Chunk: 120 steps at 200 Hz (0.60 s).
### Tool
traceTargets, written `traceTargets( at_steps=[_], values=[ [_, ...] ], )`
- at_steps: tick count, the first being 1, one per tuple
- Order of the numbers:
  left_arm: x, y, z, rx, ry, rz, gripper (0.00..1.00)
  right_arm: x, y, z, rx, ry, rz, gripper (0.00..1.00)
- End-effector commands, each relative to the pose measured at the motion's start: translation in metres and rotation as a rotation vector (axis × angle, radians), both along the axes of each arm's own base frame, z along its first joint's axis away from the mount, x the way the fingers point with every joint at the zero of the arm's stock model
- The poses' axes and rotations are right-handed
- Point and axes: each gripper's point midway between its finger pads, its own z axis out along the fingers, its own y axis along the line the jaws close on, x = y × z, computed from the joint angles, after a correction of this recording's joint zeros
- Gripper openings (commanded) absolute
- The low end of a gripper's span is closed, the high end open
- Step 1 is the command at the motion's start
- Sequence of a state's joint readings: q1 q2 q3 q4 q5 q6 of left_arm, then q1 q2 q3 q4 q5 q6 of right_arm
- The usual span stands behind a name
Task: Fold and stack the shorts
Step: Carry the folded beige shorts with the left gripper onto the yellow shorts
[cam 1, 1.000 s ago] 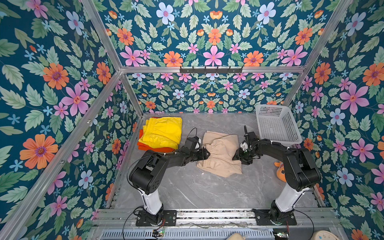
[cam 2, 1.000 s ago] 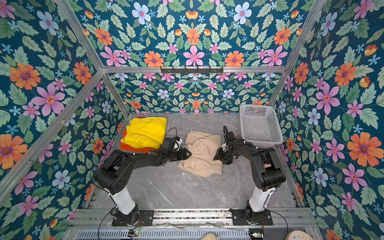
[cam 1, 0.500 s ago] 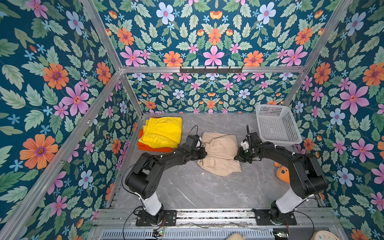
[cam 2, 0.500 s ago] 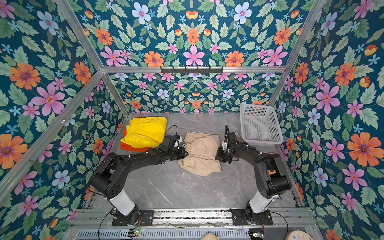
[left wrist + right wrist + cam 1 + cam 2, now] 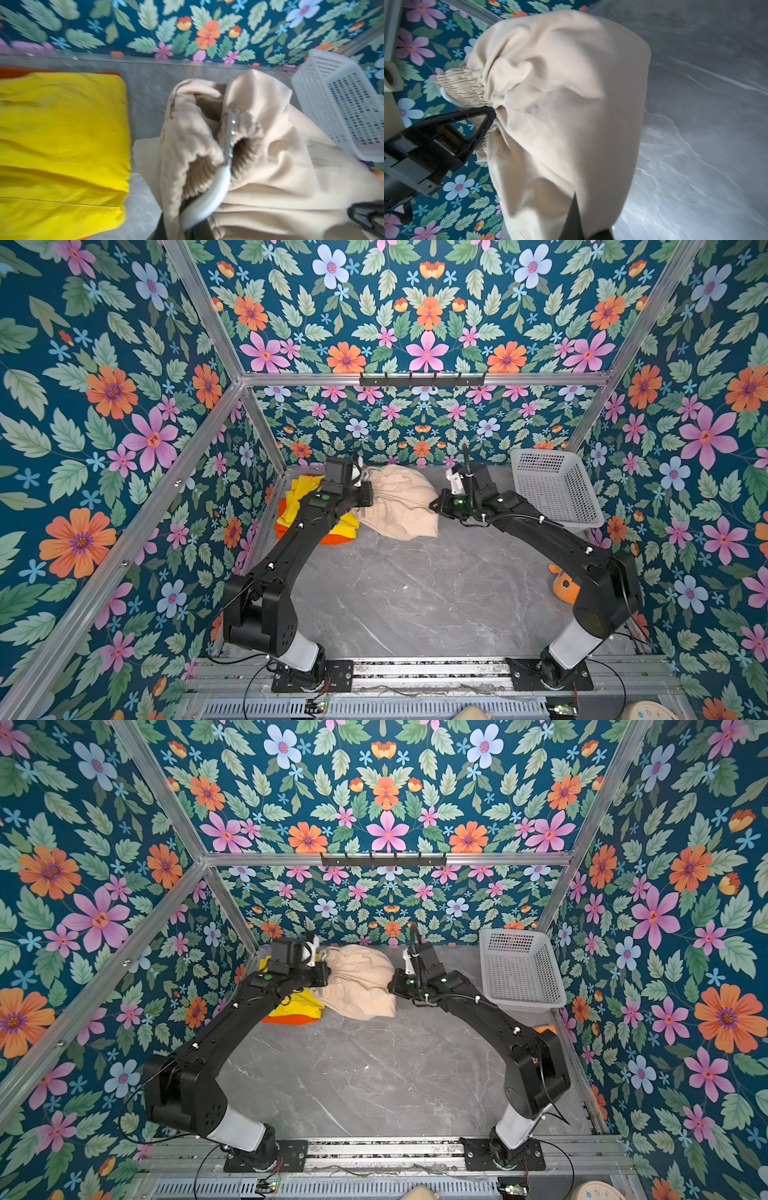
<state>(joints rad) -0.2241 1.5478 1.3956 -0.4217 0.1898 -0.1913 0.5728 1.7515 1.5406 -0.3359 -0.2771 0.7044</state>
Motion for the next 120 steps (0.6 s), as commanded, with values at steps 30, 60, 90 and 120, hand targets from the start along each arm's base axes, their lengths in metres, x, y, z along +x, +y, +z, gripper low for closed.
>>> traceTargets(
  at_steps=[30,60,90,120],
  values=[
    [0.035,0.122,0.011,0.181,0.019,0.128,0.00,0.047,0.095,0.012,0.038,-0.071,0.039,0.00],
    [0.053,0.166,0.019,0.172,0.003,0.192,0.00,0.066,0.143,0.008,0.069,-0.102,0.088,0.00],
    [0.072,0.188,0.015,0.171,-0.038,0.203,0.00,0.083,0.176,-0.013,0.111,-0.112,0.110,0.00],
    [0.088,0.218,-0.034,0.190,0.039,0.271,0.00,0.098,0.194,-0.072,0.134,-0.040,0.095,0.00]
  ],
)
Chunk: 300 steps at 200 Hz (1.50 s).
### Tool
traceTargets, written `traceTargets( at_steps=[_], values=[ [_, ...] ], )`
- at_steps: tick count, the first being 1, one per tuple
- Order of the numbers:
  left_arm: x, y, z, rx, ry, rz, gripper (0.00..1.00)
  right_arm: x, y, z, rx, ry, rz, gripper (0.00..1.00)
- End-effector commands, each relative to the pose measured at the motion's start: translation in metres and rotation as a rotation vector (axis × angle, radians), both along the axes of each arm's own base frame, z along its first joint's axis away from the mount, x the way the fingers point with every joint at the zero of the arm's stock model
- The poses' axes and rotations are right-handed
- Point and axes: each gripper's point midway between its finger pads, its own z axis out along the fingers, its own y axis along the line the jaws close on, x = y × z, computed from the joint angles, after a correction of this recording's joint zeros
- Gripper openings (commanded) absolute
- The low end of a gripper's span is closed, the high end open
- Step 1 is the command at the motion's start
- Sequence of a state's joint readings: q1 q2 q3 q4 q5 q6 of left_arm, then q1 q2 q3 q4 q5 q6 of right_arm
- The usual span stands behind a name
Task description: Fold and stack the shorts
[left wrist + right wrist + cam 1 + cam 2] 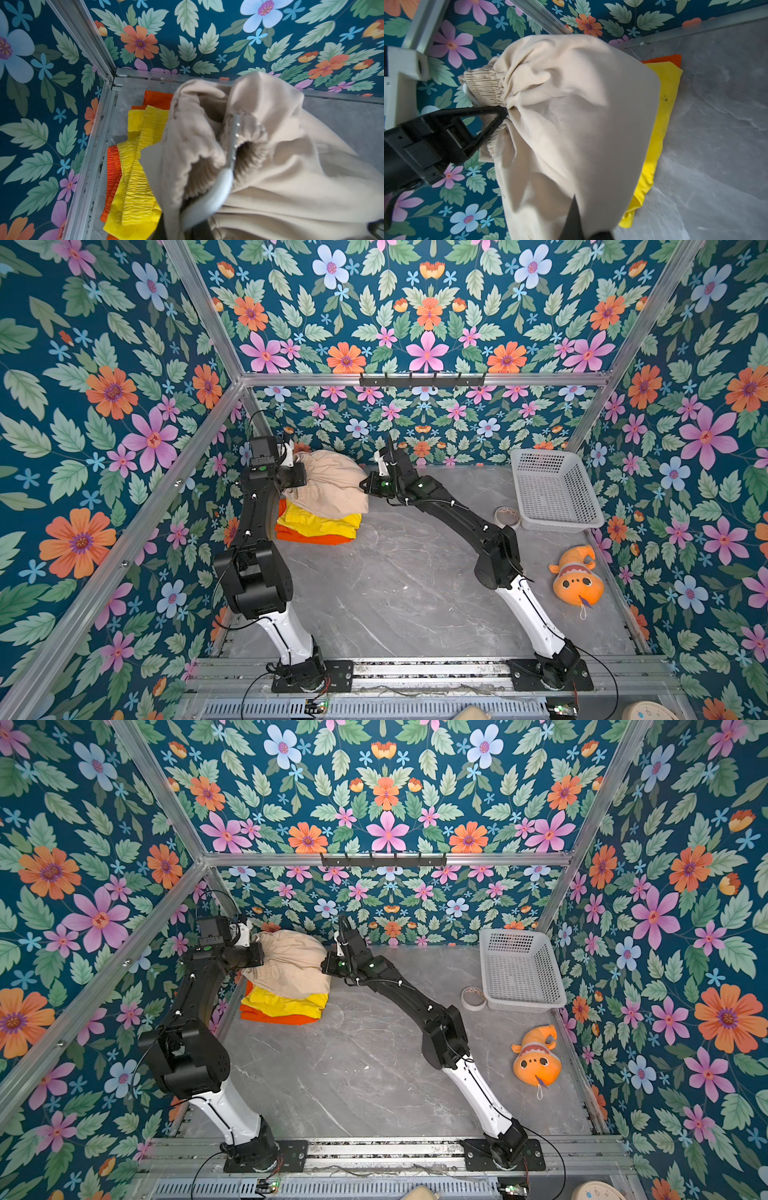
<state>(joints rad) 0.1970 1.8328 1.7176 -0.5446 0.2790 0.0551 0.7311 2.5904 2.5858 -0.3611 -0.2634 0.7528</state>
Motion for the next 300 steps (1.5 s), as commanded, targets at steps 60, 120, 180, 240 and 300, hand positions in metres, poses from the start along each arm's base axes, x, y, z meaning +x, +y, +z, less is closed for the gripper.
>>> traceTargets(
  at_steps=[60,120,180,240,300],
  values=[
    [0.020,0.056,-0.105,0.103,0.203,0.160,0.55,-0.001,0.027,-0.091,0.023,0.140,0.066,0.38],
    [-0.010,0.042,0.064,0.084,-0.142,0.208,1.00,-0.010,-0.045,0.015,-0.145,-0.116,-0.006,0.99],
    [-0.117,-0.011,0.069,0.002,-0.560,0.148,1.00,-0.052,-0.211,0.044,-0.387,-0.292,-0.202,0.99],
    [-0.150,-0.044,-0.063,0.019,-0.517,0.180,1.00,-0.119,-0.403,-0.005,-0.509,-0.303,-0.448,0.99],
    [-0.139,-0.044,-0.110,0.065,-0.505,0.213,1.00,-0.158,-0.522,-0.059,-0.597,-0.297,-0.688,0.99]
  ],
)
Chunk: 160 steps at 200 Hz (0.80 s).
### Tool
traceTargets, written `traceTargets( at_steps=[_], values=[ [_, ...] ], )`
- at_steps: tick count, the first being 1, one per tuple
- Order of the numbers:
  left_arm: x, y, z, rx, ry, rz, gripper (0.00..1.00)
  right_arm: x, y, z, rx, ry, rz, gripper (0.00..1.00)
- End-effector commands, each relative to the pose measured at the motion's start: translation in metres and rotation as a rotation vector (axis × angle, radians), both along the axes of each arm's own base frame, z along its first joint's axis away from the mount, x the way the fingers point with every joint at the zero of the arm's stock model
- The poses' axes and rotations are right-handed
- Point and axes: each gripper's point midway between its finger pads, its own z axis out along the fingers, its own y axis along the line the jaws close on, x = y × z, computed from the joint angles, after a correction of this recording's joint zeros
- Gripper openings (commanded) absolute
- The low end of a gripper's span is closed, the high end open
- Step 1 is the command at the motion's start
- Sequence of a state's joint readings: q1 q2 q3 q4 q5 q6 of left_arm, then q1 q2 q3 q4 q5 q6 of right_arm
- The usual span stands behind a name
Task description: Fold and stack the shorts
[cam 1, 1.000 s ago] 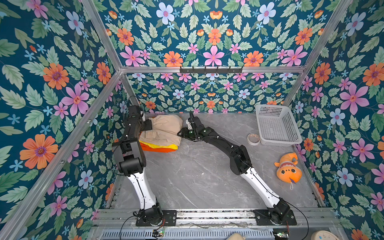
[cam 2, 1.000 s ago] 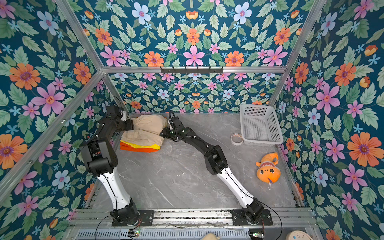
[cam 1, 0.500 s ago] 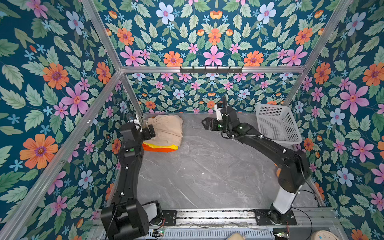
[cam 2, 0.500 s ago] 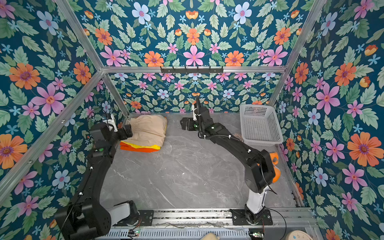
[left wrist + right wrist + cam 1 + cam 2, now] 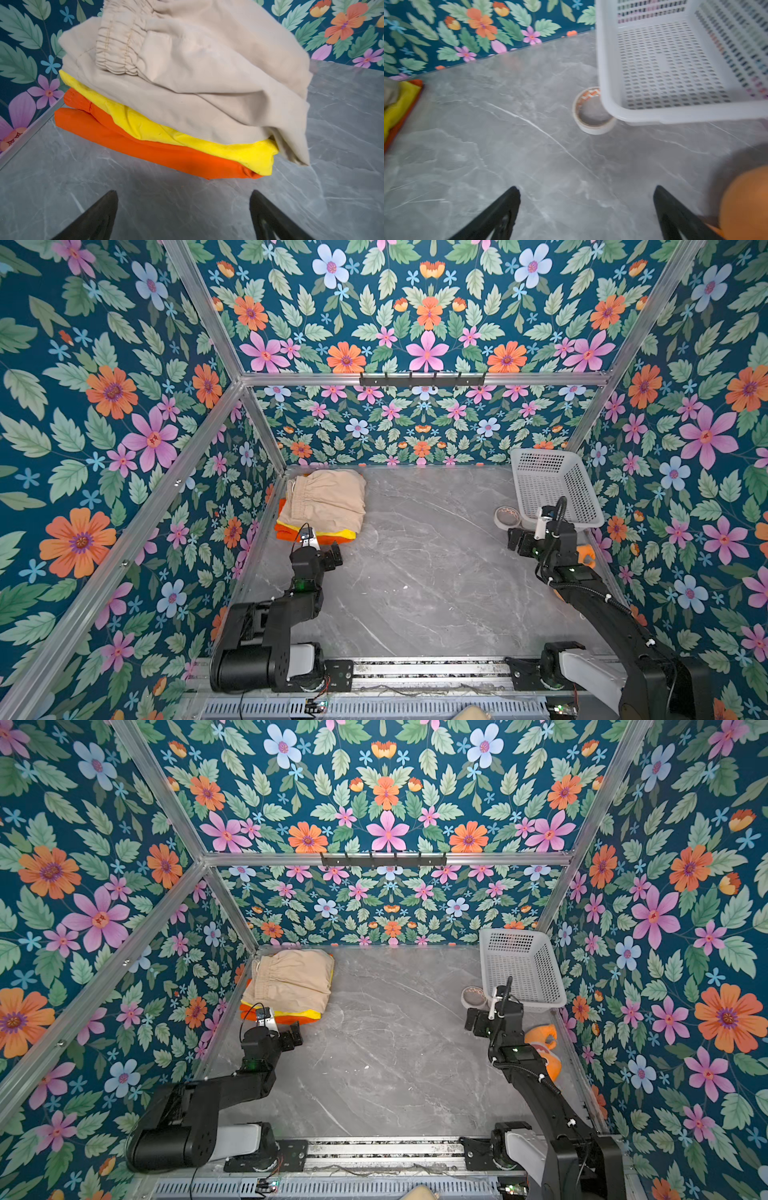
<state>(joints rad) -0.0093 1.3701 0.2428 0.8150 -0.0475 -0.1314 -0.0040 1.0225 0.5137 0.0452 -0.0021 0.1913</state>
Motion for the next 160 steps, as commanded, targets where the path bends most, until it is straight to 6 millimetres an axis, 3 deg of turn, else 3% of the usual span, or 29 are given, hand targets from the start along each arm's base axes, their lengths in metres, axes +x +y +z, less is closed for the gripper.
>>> traceTargets(
  at_steps=[1,15,26,42,52,62,74,90,160],
  values=[
    [0.022,0.005,0.044,0.024,-0.176,0.040,1.00,0.003,-0.018,0.003,-0.038,-0.091,-0.002,0.99],
    [0.020,0.002,0.048,0.090,-0.188,0.026,1.00,0.002,-0.025,-0.009,-0.048,-0.117,-0.014,0.99],
    [0.008,0.000,0.062,0.157,-0.304,0.020,1.00,0.004,-0.028,-0.015,-0.053,-0.149,-0.017,0.99],
    [0.000,0.011,0.046,0.145,-0.329,0.087,1.00,0.010,-0.030,-0.024,-0.045,-0.180,-0.020,0.99],
    [0.003,0.010,0.058,0.169,-0.398,0.096,1.00,0.015,-0.027,-0.025,-0.044,-0.168,0.002,0.99],
    [0.010,0.019,0.036,0.143,-0.248,0.148,1.00,0.022,-0.025,-0.019,-0.051,-0.235,0.020,0.99],
    [0.028,0.031,0.036,0.139,-0.235,0.188,1.00,0.030,-0.023,-0.022,-0.008,-0.250,0.039,0.99],
    [0.029,0.021,0.031,0.147,-0.202,0.143,1.00,0.039,-0.015,-0.041,-0.013,-0.253,0.093,0.99],
    [0.029,0.020,0.032,0.149,-0.214,0.137,1.00,0.041,-0.007,-0.044,-0.044,-0.226,0.115,0.99]
  ],
)
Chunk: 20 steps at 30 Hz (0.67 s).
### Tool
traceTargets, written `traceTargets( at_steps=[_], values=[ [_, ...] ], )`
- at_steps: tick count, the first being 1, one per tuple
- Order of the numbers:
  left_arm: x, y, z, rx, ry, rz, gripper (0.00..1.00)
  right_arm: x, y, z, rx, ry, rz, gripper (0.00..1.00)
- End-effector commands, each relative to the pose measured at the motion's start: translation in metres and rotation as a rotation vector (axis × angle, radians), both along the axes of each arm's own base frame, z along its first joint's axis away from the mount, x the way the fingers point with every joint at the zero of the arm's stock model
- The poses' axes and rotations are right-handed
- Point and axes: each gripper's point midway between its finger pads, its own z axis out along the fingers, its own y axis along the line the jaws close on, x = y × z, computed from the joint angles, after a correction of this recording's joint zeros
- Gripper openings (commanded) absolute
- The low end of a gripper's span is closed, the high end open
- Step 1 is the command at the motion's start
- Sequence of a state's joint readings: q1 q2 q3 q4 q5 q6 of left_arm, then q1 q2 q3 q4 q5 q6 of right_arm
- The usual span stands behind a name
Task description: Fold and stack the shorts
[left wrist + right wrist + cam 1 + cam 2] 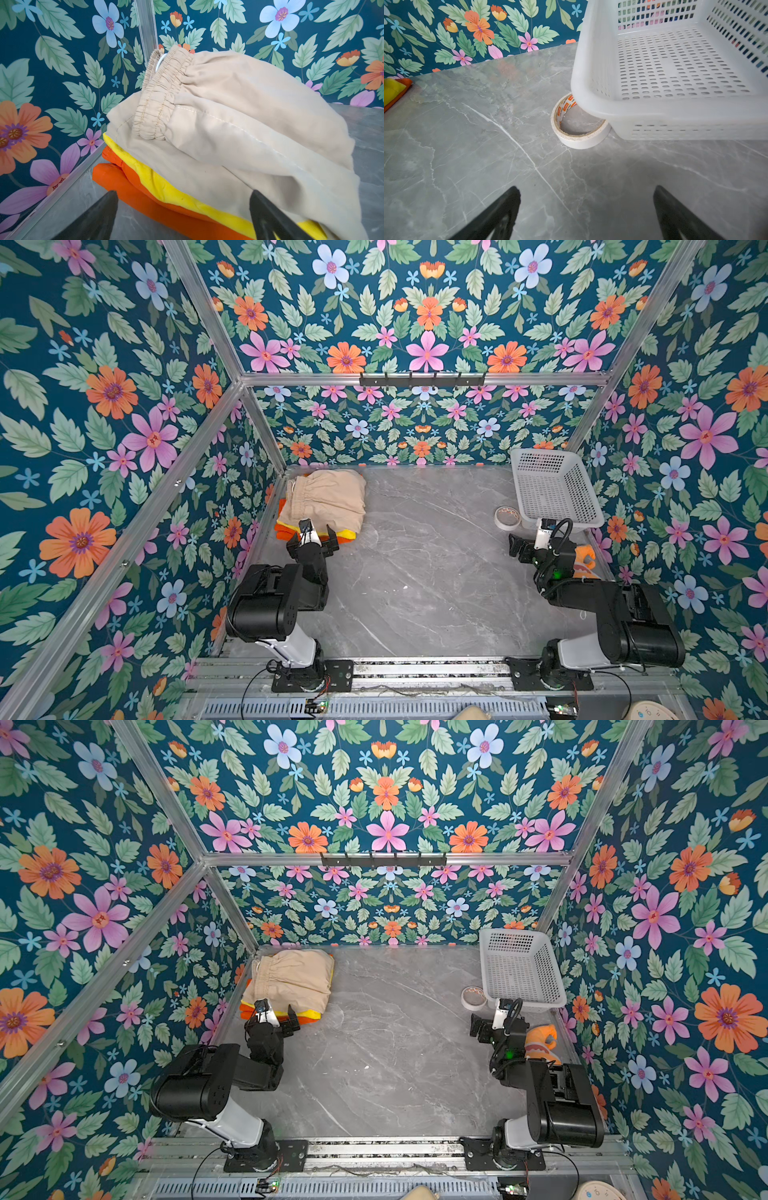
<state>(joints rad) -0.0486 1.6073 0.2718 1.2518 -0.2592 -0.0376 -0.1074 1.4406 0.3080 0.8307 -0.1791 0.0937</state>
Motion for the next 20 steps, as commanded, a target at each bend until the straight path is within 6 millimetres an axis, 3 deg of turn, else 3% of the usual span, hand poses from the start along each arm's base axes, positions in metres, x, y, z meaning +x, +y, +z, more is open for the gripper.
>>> traceTargets(
  at_steps=[1,20],
  values=[
    [0.0007,0.0000,0.0012,0.007,-0.002,0.000,1.00,0.0054,0.0011,0.0132,-0.027,-0.059,0.014,0.99],
    [0.0014,0.0001,0.0002,-0.003,0.000,-0.018,1.00,0.0049,0.0007,0.0129,-0.028,-0.054,0.012,0.99]
  ],
)
